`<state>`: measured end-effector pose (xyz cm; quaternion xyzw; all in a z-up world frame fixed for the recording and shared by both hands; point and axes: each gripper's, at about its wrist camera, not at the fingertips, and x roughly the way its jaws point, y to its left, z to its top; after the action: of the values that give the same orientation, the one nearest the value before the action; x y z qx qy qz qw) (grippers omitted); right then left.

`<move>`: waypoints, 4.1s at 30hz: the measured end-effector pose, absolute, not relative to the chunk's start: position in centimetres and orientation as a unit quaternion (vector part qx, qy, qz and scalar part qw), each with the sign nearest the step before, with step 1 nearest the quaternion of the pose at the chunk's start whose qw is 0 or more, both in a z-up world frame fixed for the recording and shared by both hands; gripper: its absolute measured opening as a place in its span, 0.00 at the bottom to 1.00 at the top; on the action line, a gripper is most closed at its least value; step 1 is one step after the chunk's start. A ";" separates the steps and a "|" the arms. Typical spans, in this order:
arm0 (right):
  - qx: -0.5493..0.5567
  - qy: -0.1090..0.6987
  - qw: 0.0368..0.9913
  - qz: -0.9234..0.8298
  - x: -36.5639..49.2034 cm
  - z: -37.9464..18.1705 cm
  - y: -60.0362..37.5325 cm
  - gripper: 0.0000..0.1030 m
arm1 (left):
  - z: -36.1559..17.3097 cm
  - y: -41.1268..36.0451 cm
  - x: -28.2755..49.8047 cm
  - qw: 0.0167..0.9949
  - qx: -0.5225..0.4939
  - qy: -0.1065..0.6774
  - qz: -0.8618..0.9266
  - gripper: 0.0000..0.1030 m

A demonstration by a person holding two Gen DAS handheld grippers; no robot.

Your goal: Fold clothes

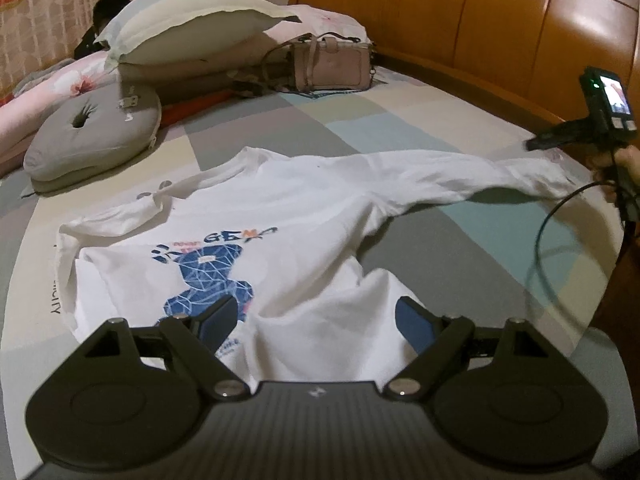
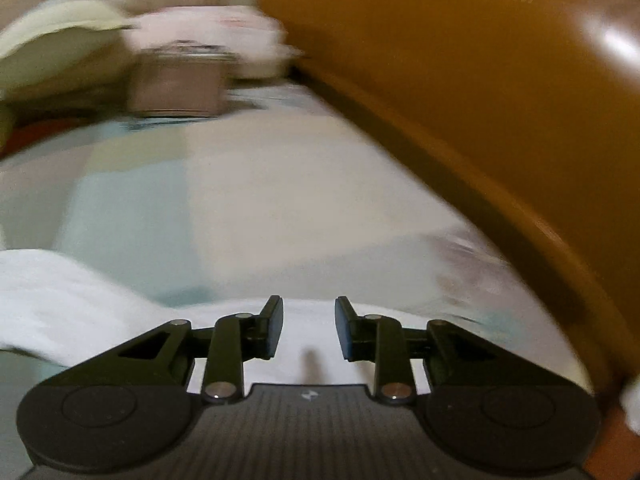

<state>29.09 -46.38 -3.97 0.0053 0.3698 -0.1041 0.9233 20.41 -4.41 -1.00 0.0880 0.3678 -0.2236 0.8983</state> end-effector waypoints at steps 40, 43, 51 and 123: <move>-0.120 0.389 0.894 0.188 51.7 -7.5 -23.1 0.08 | -3.8 1.4 25.1 0.905 0.019 0.373 -0.202 0.86; -0.093 0.390 0.898 0.183 51.1 -6.8 -24.4 0.11 | -3.6 1.8 24.7 0.907 0.019 0.368 -0.203 0.86; -0.058 0.403 0.891 0.200 42.8 -4.9 -28.7 0.22 | -3.7 2.1 24.9 0.906 0.003 0.371 -0.203 0.86; 0.123 0.420 0.895 0.088 12.9 -6.9 -29.0 0.97 | -2.3 10.0 20.3 0.901 -0.059 0.413 -0.119 0.85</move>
<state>12.95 -29.03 -6.93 0.1232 0.4196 0.0877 0.8950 20.31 9.96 -2.33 -0.0588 0.4126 -0.1194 0.9011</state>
